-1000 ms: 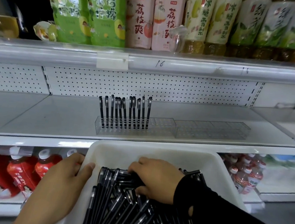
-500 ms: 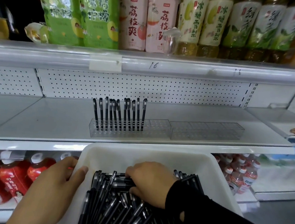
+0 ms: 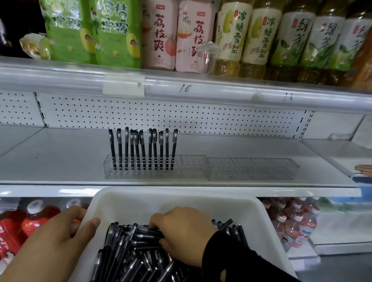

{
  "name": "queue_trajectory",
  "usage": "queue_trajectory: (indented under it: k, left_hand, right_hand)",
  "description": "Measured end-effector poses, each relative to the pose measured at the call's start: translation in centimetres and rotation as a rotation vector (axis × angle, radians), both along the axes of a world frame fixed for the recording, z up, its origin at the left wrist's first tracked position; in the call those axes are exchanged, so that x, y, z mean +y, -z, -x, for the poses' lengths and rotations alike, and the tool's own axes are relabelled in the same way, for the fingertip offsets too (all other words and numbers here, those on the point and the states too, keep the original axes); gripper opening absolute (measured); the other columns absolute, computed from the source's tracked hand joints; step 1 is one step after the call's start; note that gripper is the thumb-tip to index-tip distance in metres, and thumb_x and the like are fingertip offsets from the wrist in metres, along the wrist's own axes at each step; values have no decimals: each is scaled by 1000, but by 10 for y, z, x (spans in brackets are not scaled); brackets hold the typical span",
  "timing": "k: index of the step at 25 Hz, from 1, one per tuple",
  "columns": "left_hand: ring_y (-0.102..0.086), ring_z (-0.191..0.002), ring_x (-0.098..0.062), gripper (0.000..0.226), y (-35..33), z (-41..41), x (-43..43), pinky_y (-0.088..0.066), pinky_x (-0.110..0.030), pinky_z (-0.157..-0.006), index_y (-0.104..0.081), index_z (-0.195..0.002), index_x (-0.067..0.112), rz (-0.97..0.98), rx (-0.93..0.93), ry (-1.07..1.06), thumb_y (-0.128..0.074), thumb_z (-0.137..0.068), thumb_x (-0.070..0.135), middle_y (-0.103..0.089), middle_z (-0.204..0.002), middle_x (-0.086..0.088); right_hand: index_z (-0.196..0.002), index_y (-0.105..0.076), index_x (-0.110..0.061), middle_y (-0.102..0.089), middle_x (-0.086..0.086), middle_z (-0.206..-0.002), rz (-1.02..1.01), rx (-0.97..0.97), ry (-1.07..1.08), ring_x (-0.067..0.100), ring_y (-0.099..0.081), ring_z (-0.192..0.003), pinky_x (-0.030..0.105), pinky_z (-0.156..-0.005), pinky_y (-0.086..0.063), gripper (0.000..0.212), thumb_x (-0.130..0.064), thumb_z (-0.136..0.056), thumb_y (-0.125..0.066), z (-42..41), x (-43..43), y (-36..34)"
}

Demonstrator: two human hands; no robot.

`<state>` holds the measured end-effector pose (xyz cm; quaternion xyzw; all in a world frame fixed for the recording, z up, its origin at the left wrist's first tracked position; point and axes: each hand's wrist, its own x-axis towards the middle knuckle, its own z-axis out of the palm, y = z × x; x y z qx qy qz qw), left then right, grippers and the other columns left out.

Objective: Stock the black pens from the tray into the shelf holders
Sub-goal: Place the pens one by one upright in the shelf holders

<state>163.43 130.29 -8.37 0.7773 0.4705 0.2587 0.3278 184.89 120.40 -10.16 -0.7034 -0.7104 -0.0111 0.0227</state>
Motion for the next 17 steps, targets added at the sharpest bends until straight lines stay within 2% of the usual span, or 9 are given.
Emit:
queue_trajectory:
  k: [4, 7, 12, 15, 17]
  left_hand:
    - [-67, -67, -11, 11, 2, -1, 1, -45, -30, -65, -66, -80, 27, -14, 0, -8, -64, -91, 28, -71, -61, 17]
    - [-68, -66, -13, 12, 3, -1, 2, -45, -30, -65, -66, -80, 24, 2, -5, -6, -64, -92, 26, -72, -60, 13]
    - [-68, -64, -15, 12, 2, 0, 2, -46, -31, -65, -66, -79, 23, 16, -22, -5, -65, -91, 24, -72, -59, 10]
    - [-67, -64, -14, 14, 0, 0, 0, -44, -30, -64, -66, -79, 22, 16, -23, 0, -64, -92, 25, -72, -59, 8]
    - [-67, -64, -12, 14, -1, 0, -1, -43, -29, -62, -66, -79, 22, 20, -18, 3, -63, -92, 26, -73, -61, 9]
  right_hand:
    - [-120, -57, -20, -68, 10, -100, 4, 60, -24, 34, -63, -88, 39, -71, -51, 29, -17, -91, -57, 1, 0, -4]
    - [-120, -59, -24, -68, 6, -104, -16, 120, -33, 29, -61, -95, 38, -77, -49, 27, -27, -93, -61, 2, 0, -8]
    - [-111, -66, -25, -70, 3, -99, -53, 197, -22, 25, -63, -94, 36, -78, -51, 20, -35, -94, -61, 3, -2, -11]
    - [-104, -68, -26, -72, -4, -96, -90, 319, 19, 15, -63, -88, 34, -80, -53, 15, -35, -93, -63, 1, -3, -16]
    - [-100, -69, -27, -71, -8, -91, -121, 477, 77, 3, -59, -73, 28, -73, -51, 12, -35, -91, -66, -1, -4, -20]
